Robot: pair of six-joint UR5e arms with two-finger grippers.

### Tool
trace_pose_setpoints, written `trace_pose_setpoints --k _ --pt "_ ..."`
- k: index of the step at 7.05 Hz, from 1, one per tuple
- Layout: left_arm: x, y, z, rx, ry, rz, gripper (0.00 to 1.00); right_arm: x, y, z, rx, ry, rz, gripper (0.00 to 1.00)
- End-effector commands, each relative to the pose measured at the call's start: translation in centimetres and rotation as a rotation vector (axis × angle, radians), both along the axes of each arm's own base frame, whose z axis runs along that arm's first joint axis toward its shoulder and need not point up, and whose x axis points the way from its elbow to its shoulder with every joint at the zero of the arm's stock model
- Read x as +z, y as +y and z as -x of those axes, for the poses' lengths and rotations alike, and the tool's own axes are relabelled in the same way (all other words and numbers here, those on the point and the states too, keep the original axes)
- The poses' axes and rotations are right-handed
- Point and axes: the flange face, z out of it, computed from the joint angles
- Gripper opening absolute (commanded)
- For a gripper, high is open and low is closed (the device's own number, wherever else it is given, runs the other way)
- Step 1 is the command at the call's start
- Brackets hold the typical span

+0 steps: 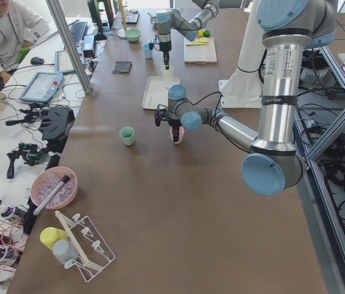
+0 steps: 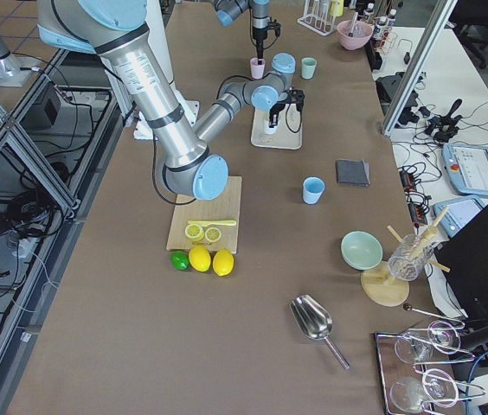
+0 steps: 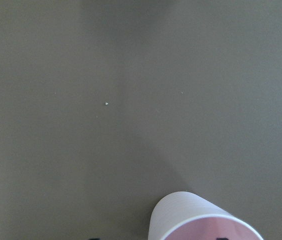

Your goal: Place all cups on tray

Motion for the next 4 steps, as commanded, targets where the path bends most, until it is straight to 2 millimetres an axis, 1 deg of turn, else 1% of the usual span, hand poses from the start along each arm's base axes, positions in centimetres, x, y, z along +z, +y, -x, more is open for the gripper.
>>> trace_pose_setpoints --k 1,2,3,4 --pt "-0.7 0.0 -0.2 0.003 0.014 -0.003 0.0 0.6 0.3 0.8 0.0 0.018 -0.004 0.0" --pt "-2.2 -0.3 -0.4 0.002 0.035 -0.021 0.0 0.9 0.2 1.1 0.005 0.026 -0.009 0.0" --pt "-4.4 -0.9 -0.8 0.0 0.07 -0.038 0.0 1.5 -0.1 1.4 0.01 0.036 -0.009 0.0" --pt "-7.9 -1.9 -1.8 -0.023 0.126 -0.038 0.0 1.4 0.0 1.6 0.008 0.035 -0.011 0.0"
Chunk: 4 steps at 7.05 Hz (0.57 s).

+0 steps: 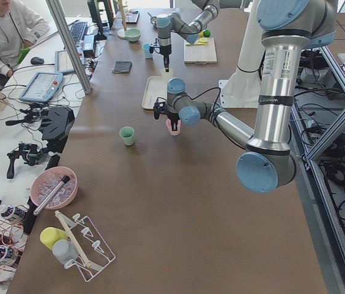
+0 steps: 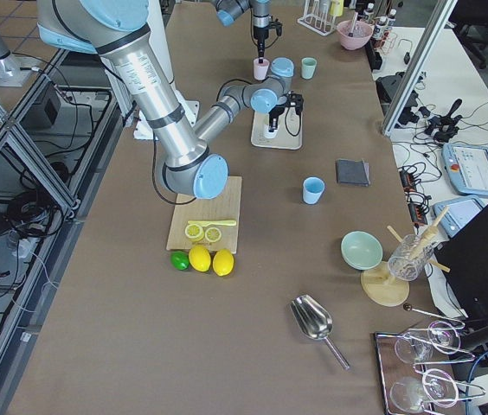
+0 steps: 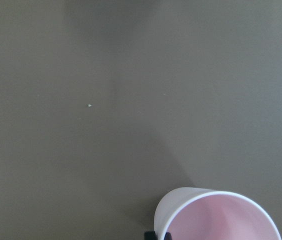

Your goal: Place all cups on tray

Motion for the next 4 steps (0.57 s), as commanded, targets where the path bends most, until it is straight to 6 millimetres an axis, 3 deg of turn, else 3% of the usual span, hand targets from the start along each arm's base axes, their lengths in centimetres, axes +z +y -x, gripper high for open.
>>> trace_pose_setpoints --k 1,3,4 --pt "-7.2 -2.0 -2.5 -0.035 0.094 -0.003 0.0 0.6 0.4 0.8 -0.001 0.014 -0.008 0.0" --pt "-12.7 -4.1 -4.9 -0.066 0.078 0.038 0.0 0.6 1.1 1.5 -0.016 0.013 -0.01 0.0" --pt "-12.6 -4.5 -6.6 -0.064 0.068 0.056 0.0 0.5 1.2 1.5 -0.015 0.012 -0.01 0.05"
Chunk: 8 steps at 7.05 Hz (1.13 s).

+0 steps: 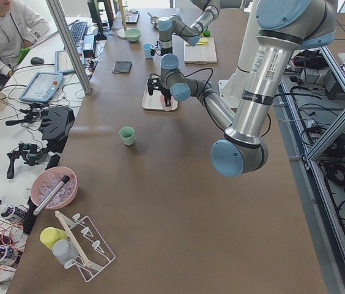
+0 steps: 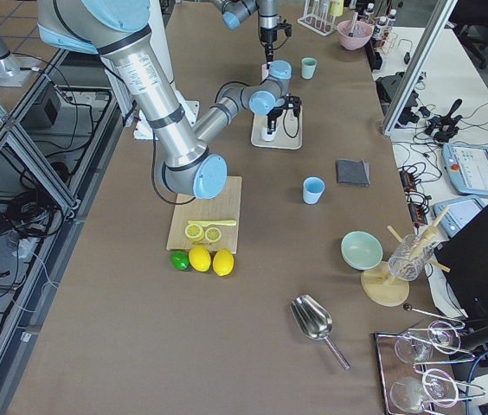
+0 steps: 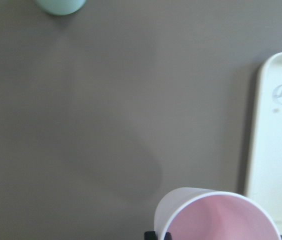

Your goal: Place all cups on tray

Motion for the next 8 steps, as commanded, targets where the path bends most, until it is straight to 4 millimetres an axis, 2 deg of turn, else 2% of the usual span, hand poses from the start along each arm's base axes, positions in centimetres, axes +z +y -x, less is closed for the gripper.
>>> trace_pose_setpoints --k 1,2,3,4,5,7,8 --pt "-3.0 -1.9 -3.7 -0.023 -0.01 0.008 0.0 -0.1 0.3 0.1 -0.003 -0.002 -0.002 0.61" --pt "-4.5 -2.2 -6.1 -0.027 -0.004 0.031 0.0 -0.5 0.0 -0.5 0.0 -0.012 -0.011 1.0" --pt "-4.4 -2.2 -7.8 -0.038 -0.026 0.022 0.0 -0.9 -0.8 -1.9 0.012 -0.023 -0.014 1.0" --pt "-3.9 -0.6 -10.0 -0.041 -0.044 0.018 0.0 -1.1 -2.6 -4.9 0.03 -0.044 0.003 1.0" --pt "-4.4 0.0 -11.0 -0.039 -0.045 0.012 0.0 -0.3 -4.8 -8.5 0.017 -0.069 0.011 1.0" --pt "-4.0 1.2 -13.0 -0.028 -0.063 0.001 0.0 4.2 -8.4 -14.9 0.011 -0.048 -0.029 1.0" --pt "-4.4 1.2 -13.2 -0.028 -0.061 -0.004 0.0 6.8 -9.8 -17.9 0.01 -0.023 -0.057 1.0"
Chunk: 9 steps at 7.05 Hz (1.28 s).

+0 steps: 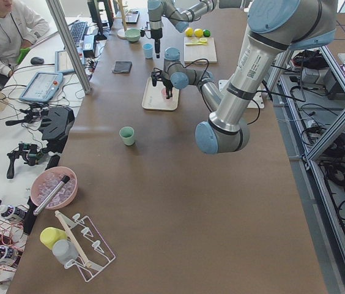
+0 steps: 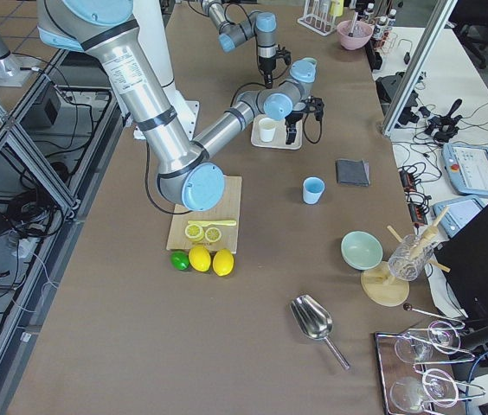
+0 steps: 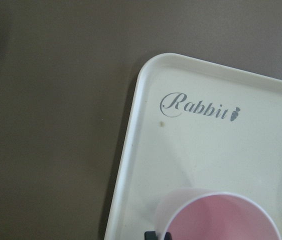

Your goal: Place all cups on tray

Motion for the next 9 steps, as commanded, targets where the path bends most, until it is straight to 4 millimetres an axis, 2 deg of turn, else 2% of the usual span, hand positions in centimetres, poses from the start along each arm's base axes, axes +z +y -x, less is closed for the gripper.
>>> trace_pose_setpoints --k 1,2,3,4,5,6,7,8,9 --pt "-0.3 0.6 -0.9 0.006 -0.002 -0.008 0.0 5.1 -3.1 -6.5 -0.004 0.045 -0.059 1.0" --pt "-0.4 0.5 -1.0 0.007 -0.001 -0.01 0.0 6.6 -4.6 -8.1 -0.004 0.067 -0.063 1.0" --pt "-0.5 0.5 -1.1 0.006 -0.003 -0.011 0.07 8.5 -5.9 -8.9 -0.005 0.091 -0.054 1.0" --pt "-0.6 0.5 -1.1 0.006 -0.002 -0.012 0.75 11.1 -7.3 -10.2 -0.022 0.116 -0.059 1.0" --pt "-1.1 0.5 -1.1 0.006 0.005 -0.016 0.97 13.2 -7.9 -10.3 -0.041 0.139 -0.055 1.0" --pt "-2.1 0.3 -1.1 0.005 0.014 -0.022 0.97 14.6 -8.2 -10.0 -0.047 0.155 -0.038 1.0" --pt "-2.4 -0.5 0.0 -0.012 0.017 -0.023 0.97 15.6 -8.3 -10.0 -0.047 0.164 -0.02 1.0" --pt "-1.9 -2.3 1.6 -0.034 -0.01 -0.022 0.97 16.7 -8.5 -9.5 -0.052 0.175 -0.001 0.9" --pt "-1.5 -4.2 3.9 -0.024 -0.043 -0.071 0.97 17.0 -8.5 -9.4 -0.054 0.178 0.007 0.72"
